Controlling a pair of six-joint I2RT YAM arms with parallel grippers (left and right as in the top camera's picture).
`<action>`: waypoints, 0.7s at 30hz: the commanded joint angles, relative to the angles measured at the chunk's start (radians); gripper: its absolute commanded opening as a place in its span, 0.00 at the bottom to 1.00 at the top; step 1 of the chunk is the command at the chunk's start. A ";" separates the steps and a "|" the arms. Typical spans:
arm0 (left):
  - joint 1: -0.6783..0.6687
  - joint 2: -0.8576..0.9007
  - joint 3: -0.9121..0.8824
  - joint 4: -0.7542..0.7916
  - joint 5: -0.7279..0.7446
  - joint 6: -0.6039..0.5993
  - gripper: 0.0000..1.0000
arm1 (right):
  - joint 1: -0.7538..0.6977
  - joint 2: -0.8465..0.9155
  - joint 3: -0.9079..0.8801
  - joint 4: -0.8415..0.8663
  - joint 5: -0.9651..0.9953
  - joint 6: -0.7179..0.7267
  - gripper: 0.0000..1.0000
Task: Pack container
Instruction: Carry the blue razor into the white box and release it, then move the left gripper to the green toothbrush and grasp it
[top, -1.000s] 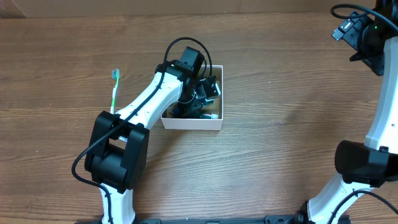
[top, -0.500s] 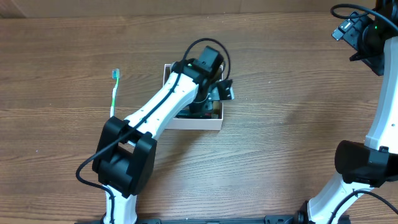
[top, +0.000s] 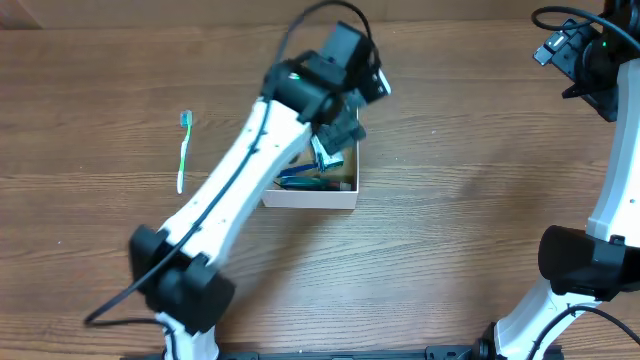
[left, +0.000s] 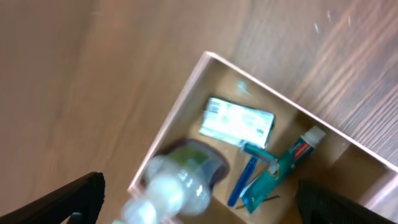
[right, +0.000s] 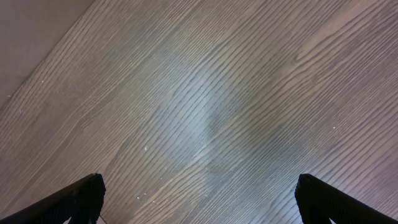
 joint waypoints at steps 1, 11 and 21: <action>0.116 -0.185 0.087 -0.020 -0.009 -0.241 1.00 | -0.003 -0.010 0.004 0.004 0.006 0.007 1.00; 0.639 -0.139 -0.055 -0.149 0.150 -0.563 0.98 | -0.003 -0.010 0.004 0.004 0.006 0.007 1.00; 0.684 0.147 -0.204 -0.043 0.152 -0.478 0.99 | -0.003 -0.010 0.004 0.004 0.006 0.007 1.00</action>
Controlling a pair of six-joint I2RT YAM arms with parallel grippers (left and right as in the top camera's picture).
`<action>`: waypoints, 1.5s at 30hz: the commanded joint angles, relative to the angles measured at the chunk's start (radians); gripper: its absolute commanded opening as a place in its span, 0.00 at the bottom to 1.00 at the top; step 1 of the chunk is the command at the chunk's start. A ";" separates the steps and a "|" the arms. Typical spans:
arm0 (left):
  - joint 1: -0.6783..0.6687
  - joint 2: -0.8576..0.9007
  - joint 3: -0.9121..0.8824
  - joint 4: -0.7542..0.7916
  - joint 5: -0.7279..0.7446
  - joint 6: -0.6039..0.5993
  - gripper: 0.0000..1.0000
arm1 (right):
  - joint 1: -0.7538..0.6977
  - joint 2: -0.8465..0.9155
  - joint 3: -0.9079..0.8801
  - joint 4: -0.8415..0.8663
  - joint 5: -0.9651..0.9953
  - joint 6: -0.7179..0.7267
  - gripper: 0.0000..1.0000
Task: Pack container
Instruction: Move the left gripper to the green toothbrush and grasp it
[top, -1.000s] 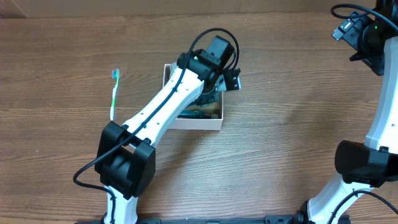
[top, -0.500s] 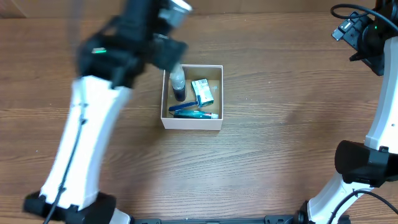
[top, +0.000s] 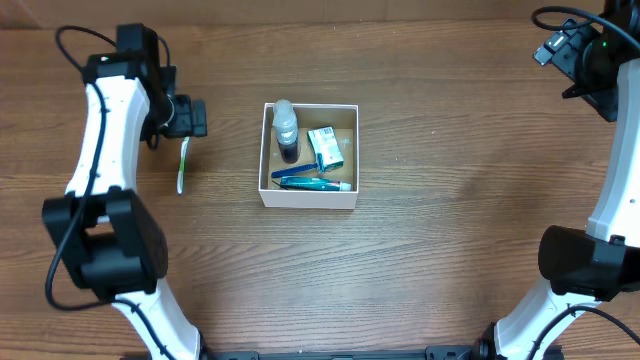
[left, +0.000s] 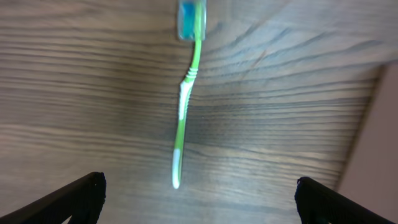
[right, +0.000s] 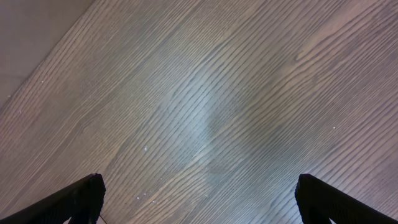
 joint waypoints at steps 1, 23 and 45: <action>0.006 0.075 -0.007 0.007 0.021 0.049 0.99 | -0.003 -0.010 0.004 0.005 0.006 0.007 1.00; 0.011 0.245 -0.007 0.071 0.067 0.166 0.93 | -0.003 -0.010 0.004 0.005 0.006 0.007 1.00; 0.011 0.285 -0.007 0.119 -0.016 0.060 0.16 | -0.003 -0.010 0.004 0.005 0.006 0.007 1.00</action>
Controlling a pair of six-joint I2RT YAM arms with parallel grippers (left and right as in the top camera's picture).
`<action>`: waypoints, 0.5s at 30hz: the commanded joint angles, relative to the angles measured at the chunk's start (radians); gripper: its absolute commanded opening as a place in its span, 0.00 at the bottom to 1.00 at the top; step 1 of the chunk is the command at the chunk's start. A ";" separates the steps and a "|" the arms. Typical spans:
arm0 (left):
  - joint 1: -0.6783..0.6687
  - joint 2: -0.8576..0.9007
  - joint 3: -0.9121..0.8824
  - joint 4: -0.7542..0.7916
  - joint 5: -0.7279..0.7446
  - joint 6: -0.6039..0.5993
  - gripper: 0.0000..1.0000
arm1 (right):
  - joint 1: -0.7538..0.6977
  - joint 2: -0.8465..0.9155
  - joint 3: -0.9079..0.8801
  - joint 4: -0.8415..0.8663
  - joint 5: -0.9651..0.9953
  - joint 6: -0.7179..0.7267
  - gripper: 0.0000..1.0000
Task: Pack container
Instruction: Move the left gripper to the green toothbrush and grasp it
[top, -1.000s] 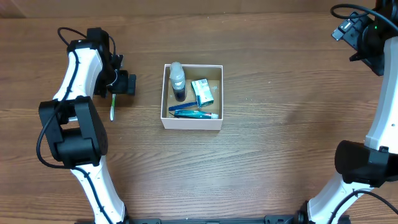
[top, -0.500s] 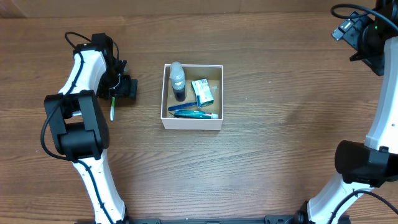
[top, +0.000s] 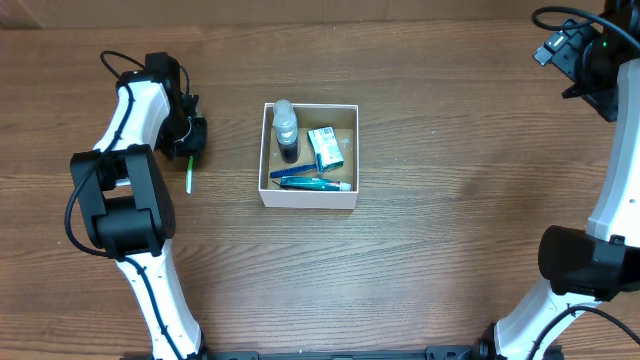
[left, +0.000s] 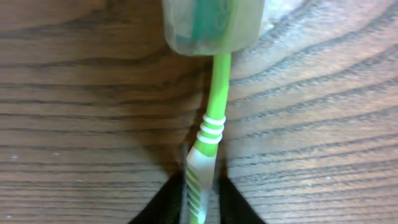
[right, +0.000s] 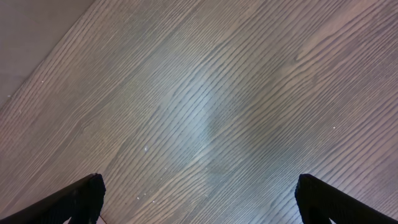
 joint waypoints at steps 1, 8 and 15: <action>0.004 0.024 -0.003 0.007 -0.024 -0.032 0.12 | -0.003 -0.010 0.004 0.004 0.006 0.007 1.00; 0.004 0.024 -0.002 0.002 -0.009 -0.057 0.04 | -0.003 -0.010 0.004 0.004 0.006 0.007 1.00; 0.003 -0.009 0.111 -0.106 0.100 -0.066 0.04 | -0.003 -0.010 0.004 0.004 0.006 0.007 1.00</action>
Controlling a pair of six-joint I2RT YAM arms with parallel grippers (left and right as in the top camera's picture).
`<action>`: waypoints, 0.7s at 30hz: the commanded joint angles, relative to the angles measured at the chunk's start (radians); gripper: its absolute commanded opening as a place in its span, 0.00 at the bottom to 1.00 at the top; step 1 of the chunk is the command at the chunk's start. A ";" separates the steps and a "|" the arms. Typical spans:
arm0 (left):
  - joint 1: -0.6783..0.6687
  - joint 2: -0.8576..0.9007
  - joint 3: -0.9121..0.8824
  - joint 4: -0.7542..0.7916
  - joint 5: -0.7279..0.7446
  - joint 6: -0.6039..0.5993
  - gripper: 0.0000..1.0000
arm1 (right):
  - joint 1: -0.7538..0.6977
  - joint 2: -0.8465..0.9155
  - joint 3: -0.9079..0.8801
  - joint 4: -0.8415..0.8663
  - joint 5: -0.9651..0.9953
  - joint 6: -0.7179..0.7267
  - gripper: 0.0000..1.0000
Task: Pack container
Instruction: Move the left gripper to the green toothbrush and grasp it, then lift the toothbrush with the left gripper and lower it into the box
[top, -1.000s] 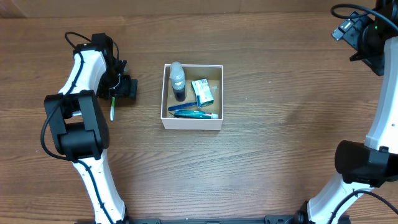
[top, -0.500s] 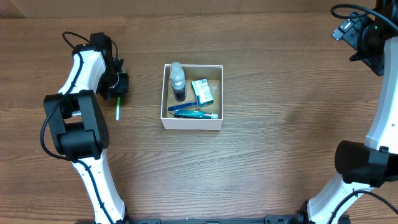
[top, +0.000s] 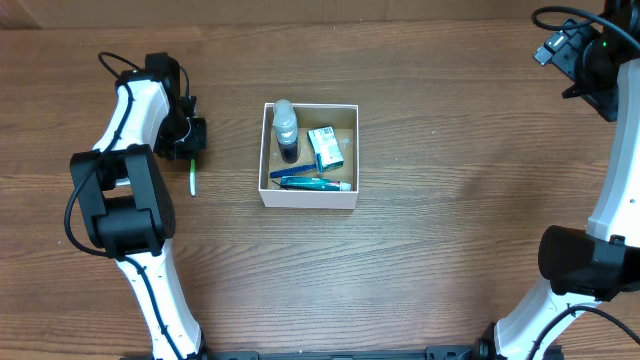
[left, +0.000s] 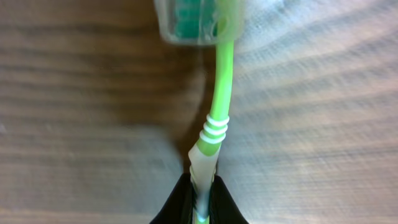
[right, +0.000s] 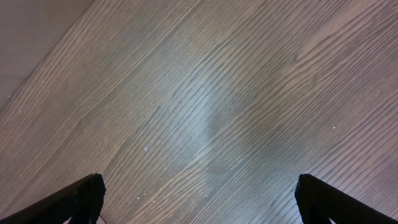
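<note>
A green toothbrush (left: 217, 93) with a clear cap over its head lies on the wood table, left of the white box (top: 308, 198). My left gripper (left: 201, 199) is shut on its white-green handle. Overhead, only the handle's tip (top: 191, 181) pokes out below the left gripper (top: 190, 140). Inside the box are a clear bottle (top: 286, 128), a small green-white carton (top: 325, 146) and a toothpaste tube (top: 322, 184) beside a blue razor. My right gripper (right: 202, 202) hangs open over bare wood at the far right, holding nothing.
The right arm (top: 600, 70) stands along the table's right edge, far from the box. The left arm's links (top: 130, 110) run down the left side. Bare wood lies between the toothbrush and the box.
The left fingers, then slightly apart on either side of the toothbrush handle, are now pressed shut on it. The brush has shifted a little. The right arm has not moved.
My left gripper was open over the box, with the bottle just below it. Then it hung open above the toothbrush on the table, with the bottle lying in the box. It was then low around the handle, and now grips it.
</note>
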 joint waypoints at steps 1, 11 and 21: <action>-0.002 -0.031 0.148 -0.094 0.114 -0.017 0.04 | -0.003 -0.010 0.004 0.004 0.006 0.007 1.00; -0.137 -0.299 0.378 -0.232 0.206 0.095 0.04 | -0.003 -0.010 0.004 0.004 0.006 0.007 1.00; -0.497 -0.467 0.361 -0.319 0.150 0.515 0.04 | -0.003 -0.010 0.004 0.004 0.006 0.007 1.00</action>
